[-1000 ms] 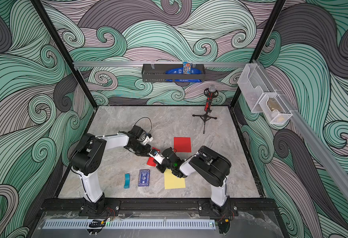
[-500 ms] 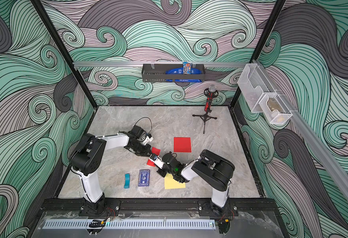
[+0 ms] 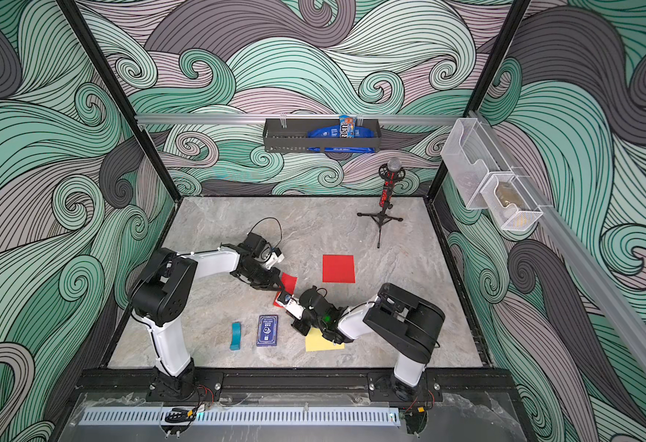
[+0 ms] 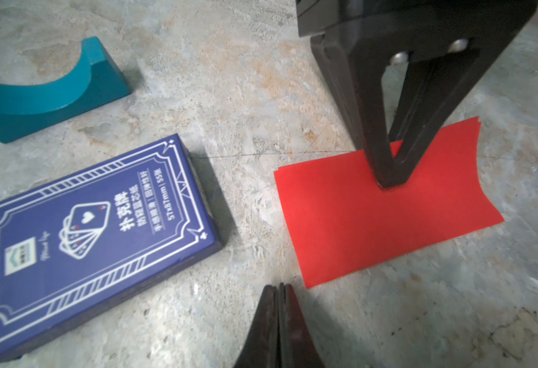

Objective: Fold the square paper along the opposite sides
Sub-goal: Smooth out the paper at the center of the board.

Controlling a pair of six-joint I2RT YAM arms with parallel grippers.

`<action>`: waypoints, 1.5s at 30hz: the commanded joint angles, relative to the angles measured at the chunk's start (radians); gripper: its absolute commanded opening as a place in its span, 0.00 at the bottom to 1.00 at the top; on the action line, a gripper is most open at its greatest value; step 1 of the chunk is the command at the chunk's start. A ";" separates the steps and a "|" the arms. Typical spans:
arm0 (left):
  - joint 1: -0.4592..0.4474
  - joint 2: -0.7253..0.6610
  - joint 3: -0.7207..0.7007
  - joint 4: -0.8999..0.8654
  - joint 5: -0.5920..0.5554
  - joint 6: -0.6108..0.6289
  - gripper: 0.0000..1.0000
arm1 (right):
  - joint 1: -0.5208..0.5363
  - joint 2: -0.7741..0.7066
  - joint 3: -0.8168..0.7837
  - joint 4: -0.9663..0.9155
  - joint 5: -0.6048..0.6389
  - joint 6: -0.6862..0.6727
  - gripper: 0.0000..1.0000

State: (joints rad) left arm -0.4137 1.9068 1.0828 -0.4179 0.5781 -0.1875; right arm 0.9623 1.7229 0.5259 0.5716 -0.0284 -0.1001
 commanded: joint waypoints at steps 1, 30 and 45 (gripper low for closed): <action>0.003 0.019 -0.018 -0.024 -0.132 -0.001 0.00 | -0.052 -0.030 0.009 -0.075 -0.142 0.048 0.10; 0.008 0.030 -0.018 -0.018 -0.110 -0.018 0.00 | -0.303 0.279 0.212 0.119 -0.149 0.168 0.03; 0.010 0.022 -0.024 -0.015 -0.116 -0.020 0.00 | -0.359 0.221 0.172 0.105 -0.115 0.153 0.05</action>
State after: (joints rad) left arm -0.4126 1.9068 1.0828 -0.4023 0.5728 -0.2104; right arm 0.6102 1.9682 0.7132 0.7521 -0.1604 0.0631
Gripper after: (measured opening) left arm 0.047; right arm 0.049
